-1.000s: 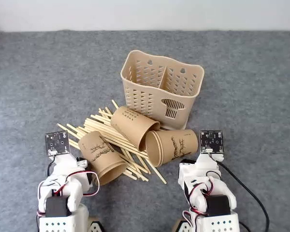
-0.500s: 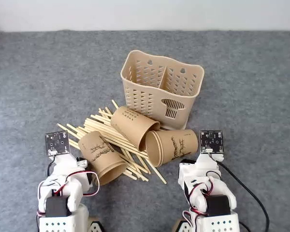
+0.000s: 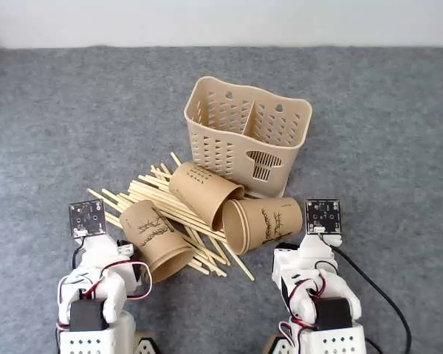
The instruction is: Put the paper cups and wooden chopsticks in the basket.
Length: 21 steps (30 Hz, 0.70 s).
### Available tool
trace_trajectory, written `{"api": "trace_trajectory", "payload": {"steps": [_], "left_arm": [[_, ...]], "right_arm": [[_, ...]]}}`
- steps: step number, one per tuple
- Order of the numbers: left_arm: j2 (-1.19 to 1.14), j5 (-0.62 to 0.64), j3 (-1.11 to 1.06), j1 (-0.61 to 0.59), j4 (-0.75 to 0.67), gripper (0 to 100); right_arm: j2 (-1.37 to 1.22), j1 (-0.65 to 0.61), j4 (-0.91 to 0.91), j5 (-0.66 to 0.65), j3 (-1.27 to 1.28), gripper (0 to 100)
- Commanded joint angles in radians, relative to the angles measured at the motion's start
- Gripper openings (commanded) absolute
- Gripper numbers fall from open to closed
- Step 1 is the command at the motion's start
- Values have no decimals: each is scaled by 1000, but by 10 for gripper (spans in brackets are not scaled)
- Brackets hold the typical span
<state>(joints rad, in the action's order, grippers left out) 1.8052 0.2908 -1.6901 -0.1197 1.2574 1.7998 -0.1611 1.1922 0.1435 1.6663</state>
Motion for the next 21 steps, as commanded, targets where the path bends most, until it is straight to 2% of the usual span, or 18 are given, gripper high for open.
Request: {"api": "trace_trajectory", "payload": {"steps": [1, 10, 14, 17, 21], "left_arm": [[12, 8, 7, 6, 2, 13], [15, 5, 56, -9, -21, 17], [15, 5, 186, -98, -23, 23], [15, 5, 266, -143, -23, 23], [15, 6, 282, -215, -23, 23]], "right_arm": [[12, -2, -8, -12, 17, 11], [13, -7, -10, -14, 17, 13], [15, 1, -10, -21, 14, 14], [15, 45, -10, -91, -3, 14], [15, 119, -18, -250, -126, 15]]}}
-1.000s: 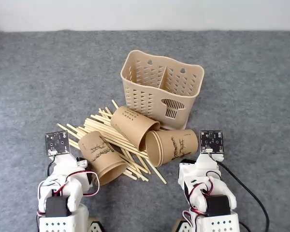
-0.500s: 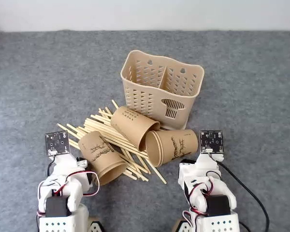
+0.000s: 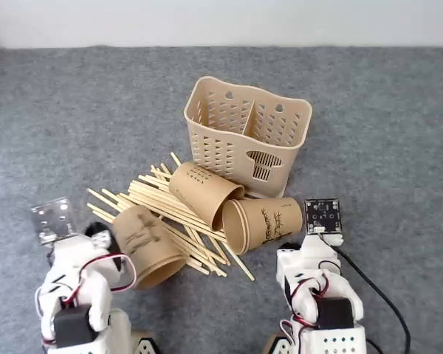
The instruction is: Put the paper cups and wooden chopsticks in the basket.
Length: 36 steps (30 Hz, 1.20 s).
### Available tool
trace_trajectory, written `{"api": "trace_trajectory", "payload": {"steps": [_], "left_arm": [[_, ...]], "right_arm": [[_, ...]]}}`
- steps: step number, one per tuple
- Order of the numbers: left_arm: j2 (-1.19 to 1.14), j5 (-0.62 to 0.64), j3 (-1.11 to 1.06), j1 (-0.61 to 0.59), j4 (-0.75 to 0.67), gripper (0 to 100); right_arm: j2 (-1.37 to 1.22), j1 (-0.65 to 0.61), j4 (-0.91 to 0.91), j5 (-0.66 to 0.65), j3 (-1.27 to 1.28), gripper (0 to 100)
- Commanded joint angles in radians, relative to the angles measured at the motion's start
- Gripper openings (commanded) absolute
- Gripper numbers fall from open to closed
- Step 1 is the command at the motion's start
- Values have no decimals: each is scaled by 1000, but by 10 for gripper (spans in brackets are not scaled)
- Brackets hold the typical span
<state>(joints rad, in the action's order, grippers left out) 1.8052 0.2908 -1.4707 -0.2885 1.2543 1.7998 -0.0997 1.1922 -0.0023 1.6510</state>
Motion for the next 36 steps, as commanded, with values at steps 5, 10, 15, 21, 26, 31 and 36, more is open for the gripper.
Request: {"api": "trace_trajectory", "payload": {"steps": [5, 10, 15, 21, 26, 31, 36], "left_arm": [[15, 6, 62, -60, -20, 23], [15, 8, 56, -61, -25, 23], [15, 6, 30, -58, -28, 23], [15, 6, 24, -61, -28, 23], [15, 6, -1, -61, -60, 23], [15, 6, -13, -61, -78, 23], [15, 6, -13, -61, -78, 23]], "right_arm": [[15, 73, -19, -103, -305, 15], [4, -47, 4, -52, -502, 15], [-97, -252, 22, 54, -569, 16], [-450, -348, 16, 143, -677, 71], [-705, -410, 16, 239, -775, 261], [-862, -487, -28, 238, -819, 277], [-989, -492, -131, 170, -821, 252]]}}
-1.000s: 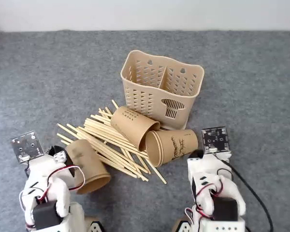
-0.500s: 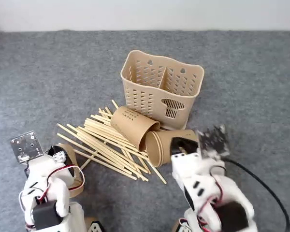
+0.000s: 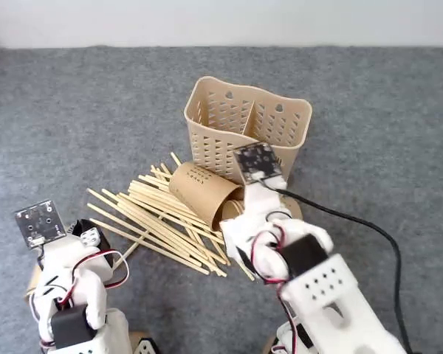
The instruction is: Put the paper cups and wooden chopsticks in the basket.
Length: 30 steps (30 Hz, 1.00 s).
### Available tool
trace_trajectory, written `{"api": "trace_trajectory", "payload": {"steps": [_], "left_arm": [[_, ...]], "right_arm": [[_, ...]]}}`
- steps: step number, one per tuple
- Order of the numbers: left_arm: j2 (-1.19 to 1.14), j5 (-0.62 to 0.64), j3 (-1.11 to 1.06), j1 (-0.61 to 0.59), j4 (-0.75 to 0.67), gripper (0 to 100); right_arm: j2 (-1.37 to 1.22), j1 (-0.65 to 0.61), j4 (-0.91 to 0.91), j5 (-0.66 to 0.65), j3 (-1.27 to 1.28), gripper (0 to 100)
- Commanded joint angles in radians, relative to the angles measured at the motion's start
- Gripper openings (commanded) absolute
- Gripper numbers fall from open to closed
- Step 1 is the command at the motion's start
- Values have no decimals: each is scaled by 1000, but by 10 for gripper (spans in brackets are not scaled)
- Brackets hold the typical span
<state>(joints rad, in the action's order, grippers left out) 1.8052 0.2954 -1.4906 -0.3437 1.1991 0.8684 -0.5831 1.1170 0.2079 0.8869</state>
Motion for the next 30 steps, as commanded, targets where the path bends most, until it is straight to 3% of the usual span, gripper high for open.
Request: {"api": "trace_trajectory", "payload": {"steps": [1, 10, 17, 30], "left_arm": [[15, 2, 7, -6, -23, 23], [15, 2, 7, -6, -23, 23], [15, 0, 7, -6, -23, 23], [15, 0, 5, -6, -20, 23]], "right_arm": [[-84, -7, -68, -57, -57, 254], [-209, 54, -108, -229, -57, 247], [-206, 220, -108, -390, -57, 16], [136, 440, -22, -463, -55, 8]]}}
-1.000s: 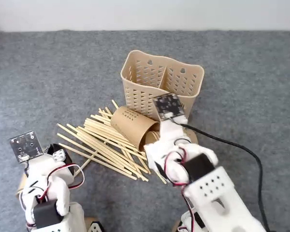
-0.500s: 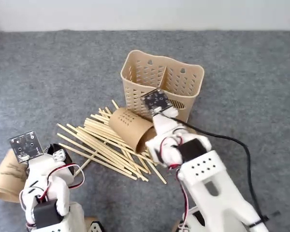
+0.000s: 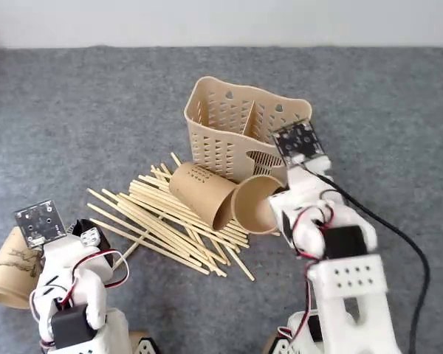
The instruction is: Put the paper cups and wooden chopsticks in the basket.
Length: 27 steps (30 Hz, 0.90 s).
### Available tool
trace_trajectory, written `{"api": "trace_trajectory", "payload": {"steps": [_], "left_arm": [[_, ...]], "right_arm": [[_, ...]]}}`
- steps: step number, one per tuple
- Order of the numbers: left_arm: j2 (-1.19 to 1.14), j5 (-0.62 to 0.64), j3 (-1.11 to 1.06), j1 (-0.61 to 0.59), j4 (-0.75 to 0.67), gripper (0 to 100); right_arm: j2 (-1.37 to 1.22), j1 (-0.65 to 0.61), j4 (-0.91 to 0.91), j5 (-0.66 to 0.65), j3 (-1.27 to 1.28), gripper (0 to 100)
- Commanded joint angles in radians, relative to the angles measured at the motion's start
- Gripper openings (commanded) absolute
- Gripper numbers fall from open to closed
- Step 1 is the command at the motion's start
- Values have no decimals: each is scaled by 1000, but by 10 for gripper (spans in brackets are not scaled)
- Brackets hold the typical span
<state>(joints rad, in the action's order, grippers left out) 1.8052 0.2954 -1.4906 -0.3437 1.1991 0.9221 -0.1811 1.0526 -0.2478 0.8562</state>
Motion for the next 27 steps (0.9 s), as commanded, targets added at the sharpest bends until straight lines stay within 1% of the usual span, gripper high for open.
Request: {"api": "trace_trajectory", "payload": {"steps": [1, 4, 7, 13, 17, 23, 25, 27], "left_arm": [[15, 0, 5, -6, -18, 23], [15, 0, 5, -6, -17, 23], [15, 0, 5, -6, -17, 23], [15, 0, 5, -6, -17, 23], [15, 0, -4, -6, -20, 23], [15, 0, -12, -6, -21, 23], [15, 0, -8, -6, -21, 23], [15, 0, -2, -5, -21, 23]], "right_arm": [[97, 56, 62, -8, -25, 8], [111, 128, 94, -6, -20, 8], [111, 205, 84, -5, 11, 8], [111, 308, 84, -5, 25, 8], [111, 351, 79, -5, 52, 8], [117, 358, -31, -6, 155, 13], [122, 358, -33, -6, 157, 55], [122, 363, -33, -6, 157, 139]]}}
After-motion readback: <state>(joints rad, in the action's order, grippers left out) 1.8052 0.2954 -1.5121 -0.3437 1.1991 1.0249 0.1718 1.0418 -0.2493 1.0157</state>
